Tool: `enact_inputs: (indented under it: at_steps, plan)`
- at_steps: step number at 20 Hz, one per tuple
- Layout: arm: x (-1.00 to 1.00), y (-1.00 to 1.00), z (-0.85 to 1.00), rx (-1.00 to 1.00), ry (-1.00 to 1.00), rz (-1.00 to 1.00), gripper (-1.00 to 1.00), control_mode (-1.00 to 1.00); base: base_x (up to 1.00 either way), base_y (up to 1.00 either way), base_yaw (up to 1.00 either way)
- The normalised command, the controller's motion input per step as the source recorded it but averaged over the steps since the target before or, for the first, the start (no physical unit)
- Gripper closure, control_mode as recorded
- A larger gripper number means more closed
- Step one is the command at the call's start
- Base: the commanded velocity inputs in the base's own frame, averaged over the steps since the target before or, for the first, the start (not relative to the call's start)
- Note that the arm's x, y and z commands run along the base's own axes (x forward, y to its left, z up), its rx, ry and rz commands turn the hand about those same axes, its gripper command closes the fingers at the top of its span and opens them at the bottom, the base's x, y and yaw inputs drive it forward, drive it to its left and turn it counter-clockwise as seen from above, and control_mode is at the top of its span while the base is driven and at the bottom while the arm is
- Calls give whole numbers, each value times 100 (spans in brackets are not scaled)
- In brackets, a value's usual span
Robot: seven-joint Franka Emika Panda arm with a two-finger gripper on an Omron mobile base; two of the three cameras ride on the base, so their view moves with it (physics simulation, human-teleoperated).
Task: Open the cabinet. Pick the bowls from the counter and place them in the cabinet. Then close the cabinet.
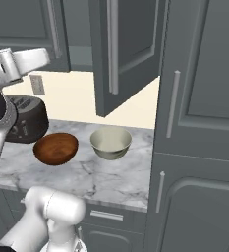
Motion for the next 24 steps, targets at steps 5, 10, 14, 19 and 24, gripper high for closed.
enact_inputs:
  at_steps: [5,10,14,19,24]
  plan:
    - [6,100,-15,-5,-1,31,-100,-100,0,0,0]
    - [4,71,-8,19,-3,56,-100,-100,0,0,0]
    - [0,25,0,31,-5,52,-100,-100,0,0,0]
    - [0,1,2,17,-10,34,-100,-100,0,0,0]
    - [10,0,0,0,0,0,-100,-100,0,0,0]
